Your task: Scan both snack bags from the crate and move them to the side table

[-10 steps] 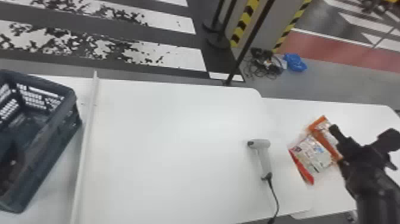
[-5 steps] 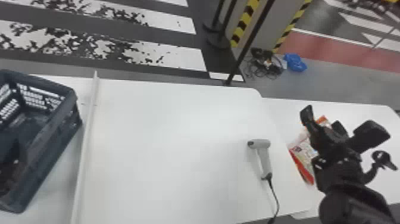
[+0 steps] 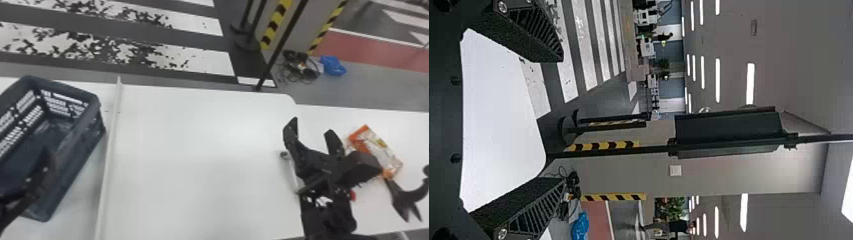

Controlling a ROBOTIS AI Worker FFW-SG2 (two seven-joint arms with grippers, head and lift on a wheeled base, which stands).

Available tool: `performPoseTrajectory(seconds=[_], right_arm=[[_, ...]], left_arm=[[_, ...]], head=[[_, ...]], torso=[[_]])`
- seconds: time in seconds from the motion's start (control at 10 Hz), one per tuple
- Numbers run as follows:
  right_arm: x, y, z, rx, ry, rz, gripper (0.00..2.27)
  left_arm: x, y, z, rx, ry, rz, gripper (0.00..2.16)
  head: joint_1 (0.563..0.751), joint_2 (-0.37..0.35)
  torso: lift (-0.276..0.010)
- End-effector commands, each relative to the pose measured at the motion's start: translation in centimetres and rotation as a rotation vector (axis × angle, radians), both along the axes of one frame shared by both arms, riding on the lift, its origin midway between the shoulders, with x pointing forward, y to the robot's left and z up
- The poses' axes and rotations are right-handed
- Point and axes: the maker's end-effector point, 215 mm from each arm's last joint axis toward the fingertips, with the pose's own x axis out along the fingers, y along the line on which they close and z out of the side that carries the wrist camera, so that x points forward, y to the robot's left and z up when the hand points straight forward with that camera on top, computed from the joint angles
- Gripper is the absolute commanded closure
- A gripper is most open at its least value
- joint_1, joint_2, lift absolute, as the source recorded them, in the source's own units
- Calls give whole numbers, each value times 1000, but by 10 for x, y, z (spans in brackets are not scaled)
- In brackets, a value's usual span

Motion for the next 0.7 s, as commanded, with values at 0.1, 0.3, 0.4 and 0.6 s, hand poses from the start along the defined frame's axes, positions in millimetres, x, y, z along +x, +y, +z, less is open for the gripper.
performPoseTrajectory(seconds=[0.1, 0.3, 0.4, 0.6], right_arm=[[-16, 87, -7, -23, -42, 116, 83], [-32, 141, -19, -16, -39, 195, 83], [-40, 161, -28, -29, -13, 224, 83], [-59, 185, -46, -16, 19, 260, 83]], left_arm=[[0, 1, -2, -3, 3, 6, 87], [0, 0, -4, -8, 6, 8, 87], [0, 1, -5, -10, 6, 16, 87], [-1, 3, -6, -14, 4, 33, 87]], head=[[695, -177], [695, -94], [695, -51], [695, 23]], torso=[[-75], [-75], [-75], [-75]])
